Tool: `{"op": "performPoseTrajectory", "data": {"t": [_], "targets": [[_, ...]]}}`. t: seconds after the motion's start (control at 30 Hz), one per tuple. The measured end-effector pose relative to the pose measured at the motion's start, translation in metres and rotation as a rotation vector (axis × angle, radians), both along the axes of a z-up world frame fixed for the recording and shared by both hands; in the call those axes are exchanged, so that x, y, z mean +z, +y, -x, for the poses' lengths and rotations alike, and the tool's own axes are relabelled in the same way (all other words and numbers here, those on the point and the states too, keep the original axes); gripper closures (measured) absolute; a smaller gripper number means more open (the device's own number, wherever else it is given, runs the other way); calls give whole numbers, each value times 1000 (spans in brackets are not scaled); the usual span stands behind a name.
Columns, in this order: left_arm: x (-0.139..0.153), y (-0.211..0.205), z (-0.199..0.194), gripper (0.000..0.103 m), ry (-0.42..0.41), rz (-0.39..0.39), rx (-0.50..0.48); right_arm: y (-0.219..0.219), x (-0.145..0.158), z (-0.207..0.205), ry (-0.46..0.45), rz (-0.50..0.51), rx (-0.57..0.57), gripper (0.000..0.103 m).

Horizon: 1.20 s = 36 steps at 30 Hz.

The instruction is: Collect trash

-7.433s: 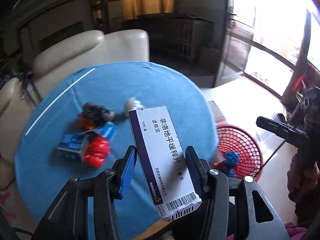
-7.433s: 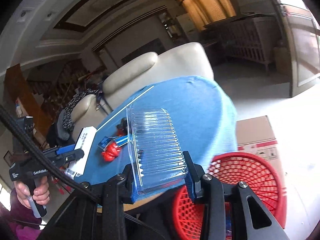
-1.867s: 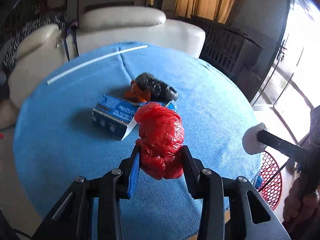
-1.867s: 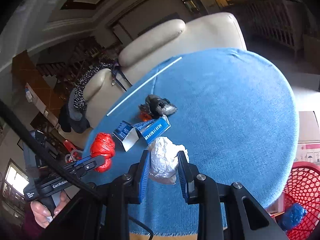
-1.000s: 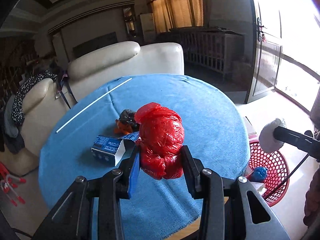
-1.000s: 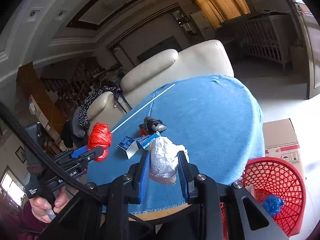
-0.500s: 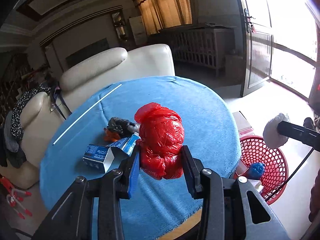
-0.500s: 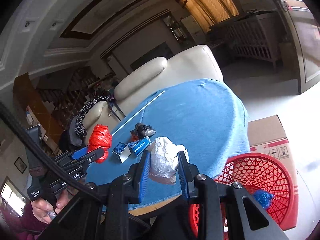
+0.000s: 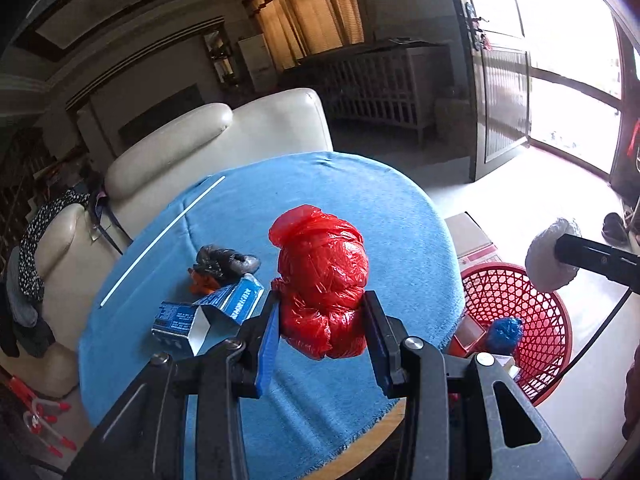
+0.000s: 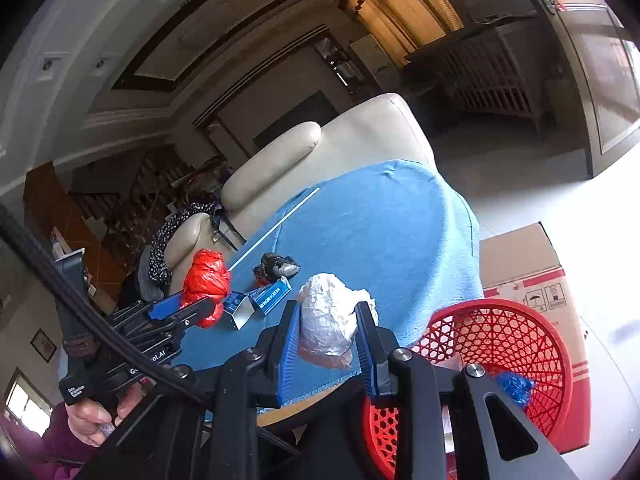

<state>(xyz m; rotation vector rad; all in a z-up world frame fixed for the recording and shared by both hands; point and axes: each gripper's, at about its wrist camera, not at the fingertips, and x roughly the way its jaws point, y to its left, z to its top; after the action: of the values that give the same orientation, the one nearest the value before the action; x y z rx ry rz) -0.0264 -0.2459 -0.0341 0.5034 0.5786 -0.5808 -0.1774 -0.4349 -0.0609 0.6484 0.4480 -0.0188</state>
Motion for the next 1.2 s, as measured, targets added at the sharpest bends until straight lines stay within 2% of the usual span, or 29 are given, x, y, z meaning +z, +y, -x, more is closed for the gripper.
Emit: {"op": "performPoseTrajectory", "data": {"t": [0.57, 1.2], "targets": [[-8, -32, 11, 62, 19, -38, -92, -20, -5, 21, 9, -21, -62, 74], [-13, -49, 20, 62, 36, -58, -168, -27, -2, 37, 17, -13, -97, 73]]}}
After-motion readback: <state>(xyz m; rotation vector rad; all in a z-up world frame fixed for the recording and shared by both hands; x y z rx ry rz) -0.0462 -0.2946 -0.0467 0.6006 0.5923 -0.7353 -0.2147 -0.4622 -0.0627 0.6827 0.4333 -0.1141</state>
